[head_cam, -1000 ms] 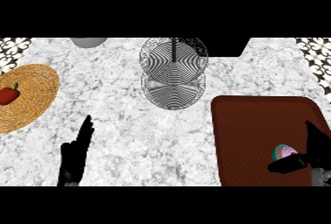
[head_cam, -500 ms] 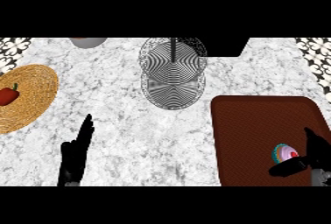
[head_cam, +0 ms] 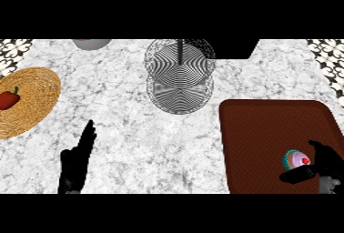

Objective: Pick the cupcake from the tray and place it in the tiered basket

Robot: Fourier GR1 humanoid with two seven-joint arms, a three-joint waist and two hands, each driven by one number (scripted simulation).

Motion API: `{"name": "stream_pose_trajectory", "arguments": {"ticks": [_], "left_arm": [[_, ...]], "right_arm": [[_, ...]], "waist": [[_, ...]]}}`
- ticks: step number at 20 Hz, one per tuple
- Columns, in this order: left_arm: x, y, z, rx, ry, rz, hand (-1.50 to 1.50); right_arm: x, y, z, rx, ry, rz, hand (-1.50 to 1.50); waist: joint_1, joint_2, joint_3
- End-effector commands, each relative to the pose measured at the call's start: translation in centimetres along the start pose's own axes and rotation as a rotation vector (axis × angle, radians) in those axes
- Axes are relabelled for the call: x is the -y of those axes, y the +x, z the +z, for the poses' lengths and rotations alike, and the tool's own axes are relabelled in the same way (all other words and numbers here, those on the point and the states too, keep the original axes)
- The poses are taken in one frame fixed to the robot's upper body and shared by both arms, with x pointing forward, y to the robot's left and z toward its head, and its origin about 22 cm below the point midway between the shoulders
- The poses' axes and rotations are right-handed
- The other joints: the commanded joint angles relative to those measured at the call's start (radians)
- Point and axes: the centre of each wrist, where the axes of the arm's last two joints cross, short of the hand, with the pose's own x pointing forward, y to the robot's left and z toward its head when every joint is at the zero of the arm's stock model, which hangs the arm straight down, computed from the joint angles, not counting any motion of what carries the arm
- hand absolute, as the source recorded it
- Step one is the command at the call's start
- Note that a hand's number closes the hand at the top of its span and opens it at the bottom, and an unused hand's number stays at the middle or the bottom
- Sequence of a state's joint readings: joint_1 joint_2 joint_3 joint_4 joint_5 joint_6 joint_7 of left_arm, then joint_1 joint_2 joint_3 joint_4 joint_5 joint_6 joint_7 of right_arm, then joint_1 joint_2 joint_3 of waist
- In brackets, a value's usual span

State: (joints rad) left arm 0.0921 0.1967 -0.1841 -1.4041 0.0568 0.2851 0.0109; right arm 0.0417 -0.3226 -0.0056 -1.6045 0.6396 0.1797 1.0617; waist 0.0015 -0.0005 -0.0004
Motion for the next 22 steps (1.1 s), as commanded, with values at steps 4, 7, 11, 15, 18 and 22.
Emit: {"name": "stream_pose_trajectory", "arguments": {"ticks": [4,7,11,15,18,22], "left_arm": [[0.1,0.7,0.6,-0.007,0.001,0.014,0.0],[0.3,-1.6,0.1,-0.011,-0.004,0.004,0.0],[1.6,-1.7,-0.5,-0.001,0.001,0.006,0.0],[0.9,-0.4,-0.7,0.011,-0.021,-0.006,0.0],[0.5,0.7,-1.0,0.018,-0.064,-0.016,0.0],[0.8,-0.7,-1.6,0.003,-0.016,0.001,0.0]], "right_arm": [[-0.5,-0.8,-1.9,-0.032,0.002,0.036,1.5],[-3.3,0.1,-1.3,0.035,-0.007,0.022,1.5],[-2.4,0.4,-2.7,0.076,-0.109,0.126,1.5],[-2.7,4.3,0.4,0.416,-0.087,0.342,1.5],[-4.4,7.2,4.2,0.737,-0.063,0.51,1.5],[-3.2,9.6,4.4,0.894,-0.074,0.429,1.5]], "waist": [[0.0,0.0,0.001],[0.0,0.0,0.0],[0.001,0.001,0.0],[0.031,0.008,0.0],[0.079,0.008,0.001],[0.012,0.004,0.0]]}}
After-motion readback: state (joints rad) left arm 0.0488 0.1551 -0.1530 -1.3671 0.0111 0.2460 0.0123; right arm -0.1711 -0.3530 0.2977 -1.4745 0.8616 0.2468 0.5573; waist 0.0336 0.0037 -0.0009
